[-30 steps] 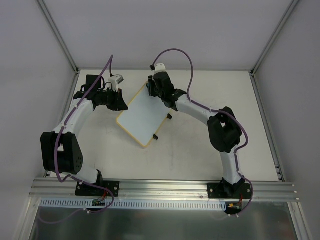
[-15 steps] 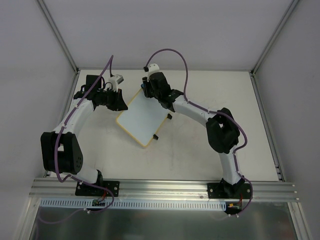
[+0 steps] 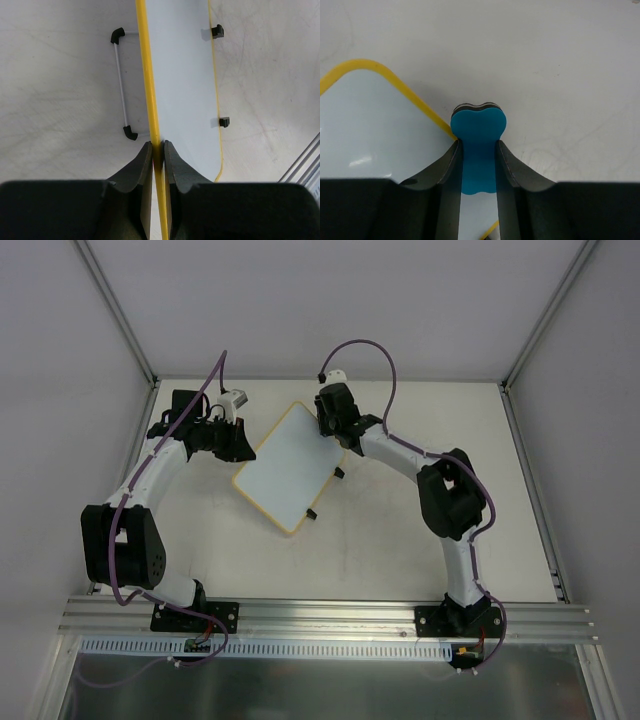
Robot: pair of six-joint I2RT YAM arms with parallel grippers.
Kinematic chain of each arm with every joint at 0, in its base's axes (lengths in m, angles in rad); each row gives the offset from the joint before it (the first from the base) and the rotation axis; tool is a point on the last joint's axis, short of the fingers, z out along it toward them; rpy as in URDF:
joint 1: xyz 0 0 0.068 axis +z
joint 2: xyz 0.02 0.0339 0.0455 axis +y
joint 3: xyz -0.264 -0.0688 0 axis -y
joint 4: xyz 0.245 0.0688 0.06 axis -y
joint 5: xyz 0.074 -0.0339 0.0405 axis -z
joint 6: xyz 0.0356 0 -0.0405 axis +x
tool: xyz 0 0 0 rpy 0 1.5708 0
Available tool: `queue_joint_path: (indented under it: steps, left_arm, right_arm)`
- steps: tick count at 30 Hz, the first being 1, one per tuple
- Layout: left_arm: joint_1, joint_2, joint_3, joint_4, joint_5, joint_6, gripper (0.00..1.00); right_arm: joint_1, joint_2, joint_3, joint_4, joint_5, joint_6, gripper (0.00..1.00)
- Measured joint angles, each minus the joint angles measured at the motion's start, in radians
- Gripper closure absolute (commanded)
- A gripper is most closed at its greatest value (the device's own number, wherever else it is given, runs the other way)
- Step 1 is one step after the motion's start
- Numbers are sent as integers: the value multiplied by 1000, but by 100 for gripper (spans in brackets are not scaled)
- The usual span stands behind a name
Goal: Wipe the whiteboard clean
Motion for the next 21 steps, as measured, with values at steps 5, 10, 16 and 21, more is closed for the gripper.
queue_joint_path:
  steps: [5, 10, 16, 21]
  left_arm:
    - [0, 0, 0, -2, 0, 0, 100]
    - [0, 0, 0, -2, -1, 0, 100]
    - [0, 0, 0, -2, -1, 0, 100]
    - [-2, 0, 2, -3, -2, 0, 100]
  right_arm:
    - [1, -5, -21, 9, -1, 2, 100]
    - [-3, -60, -148, 67, -2, 38, 100]
    - [-21, -137, -354, 149, -47, 121, 100]
    - [-36, -164, -442, 217, -74, 170, 100]
